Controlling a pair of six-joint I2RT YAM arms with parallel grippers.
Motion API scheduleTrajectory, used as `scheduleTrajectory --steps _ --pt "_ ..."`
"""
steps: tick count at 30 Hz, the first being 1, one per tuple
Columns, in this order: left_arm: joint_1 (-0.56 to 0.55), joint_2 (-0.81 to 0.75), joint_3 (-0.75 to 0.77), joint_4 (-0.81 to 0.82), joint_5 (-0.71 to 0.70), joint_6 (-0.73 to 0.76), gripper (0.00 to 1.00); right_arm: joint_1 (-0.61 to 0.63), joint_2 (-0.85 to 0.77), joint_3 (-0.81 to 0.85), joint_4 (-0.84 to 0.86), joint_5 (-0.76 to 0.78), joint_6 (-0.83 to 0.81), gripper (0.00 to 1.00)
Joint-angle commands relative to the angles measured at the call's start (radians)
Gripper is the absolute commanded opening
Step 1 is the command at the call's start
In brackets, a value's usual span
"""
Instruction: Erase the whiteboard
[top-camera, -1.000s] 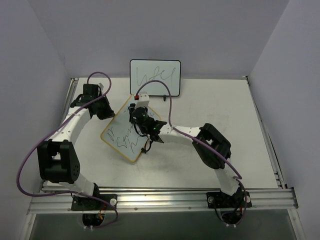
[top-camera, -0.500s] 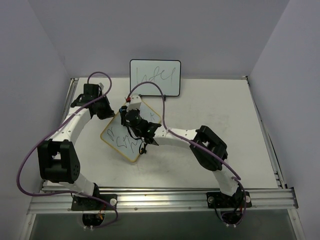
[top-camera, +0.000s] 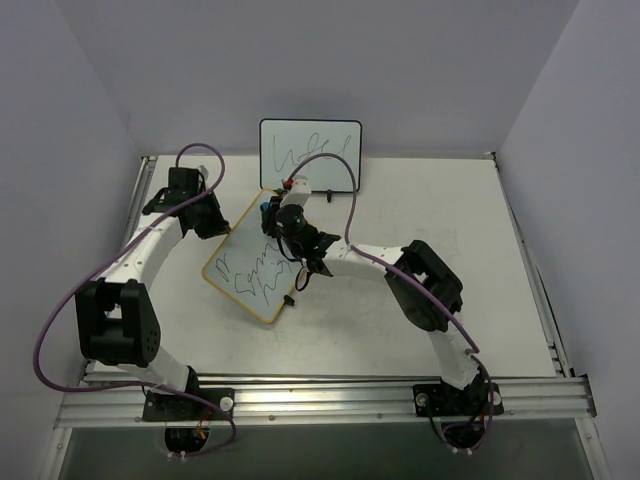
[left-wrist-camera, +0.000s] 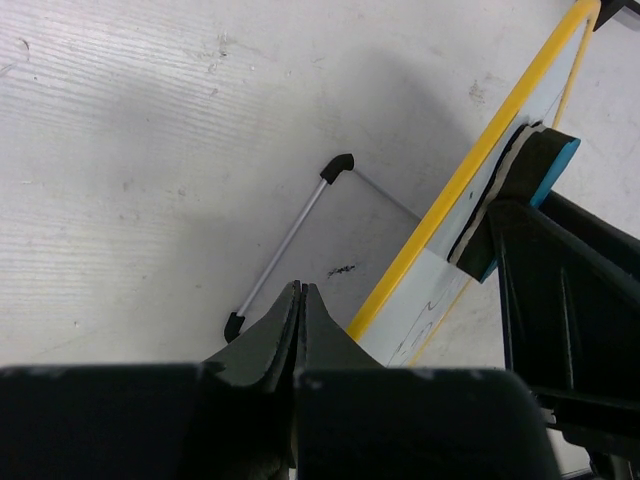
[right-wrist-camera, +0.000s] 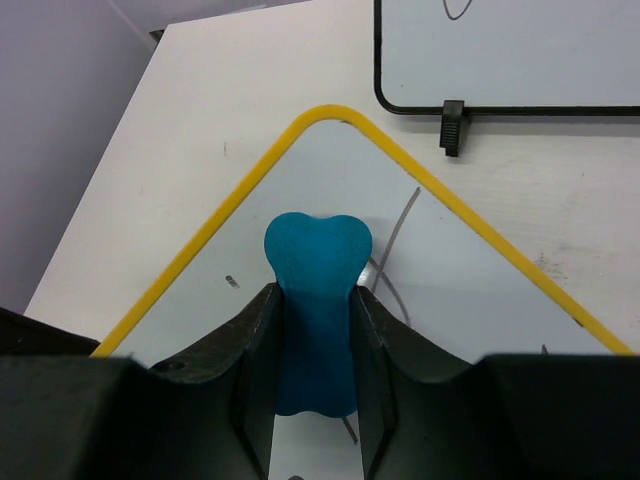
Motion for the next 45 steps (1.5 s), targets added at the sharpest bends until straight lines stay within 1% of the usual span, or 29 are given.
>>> scheduleTrajectory --steps 1,8,13,17,20,25,27,32,35,45 --pt "-0.044 0.006 0.033 -0.028 0.098 0.0 0.02 -0.027 0.026 -0.06 -0.113 0.028 0.006 0.0" --pt "-0.044 0.006 0.03 -0.027 0.098 0.0 0.02 -0.042 0.018 -0.074 -0.123 0.023 0.003 0.0" --pt "-0.047 0.004 0.029 -0.027 0.096 0.001 0.02 -0.01 0.016 -0.019 -0.149 0.0 -0.014 0.0" --pt "-0.049 0.001 0.027 -0.028 0.092 0.005 0.02 0.031 0.035 0.059 -0.186 -0.062 -0.038 0.0" --pt "-0.052 0.001 0.029 -0.03 0.089 0.006 0.02 0.057 0.052 0.121 -0.222 -0.144 -0.04 0.0" --pt "-0.052 -0.001 0.027 -0.028 0.085 0.006 0.02 0.07 0.059 0.153 -0.231 -0.262 -0.006 0.0" --pt "-0.054 -0.001 0.027 -0.03 0.085 0.006 0.02 0.065 0.062 0.159 -0.234 -0.273 0.0 0.0" --pt "-0.054 -0.002 0.027 -0.03 0.082 0.008 0.02 0.042 0.056 0.135 -0.232 -0.3 0.032 0.0" --pt "-0.054 -0.004 0.03 -0.034 0.081 0.011 0.02 0.005 0.049 0.092 -0.226 -0.311 0.067 0.0" --pt "-0.054 0.001 0.036 -0.036 0.079 0.011 0.02 -0.081 0.01 -0.039 -0.272 -0.291 0.096 0.0"
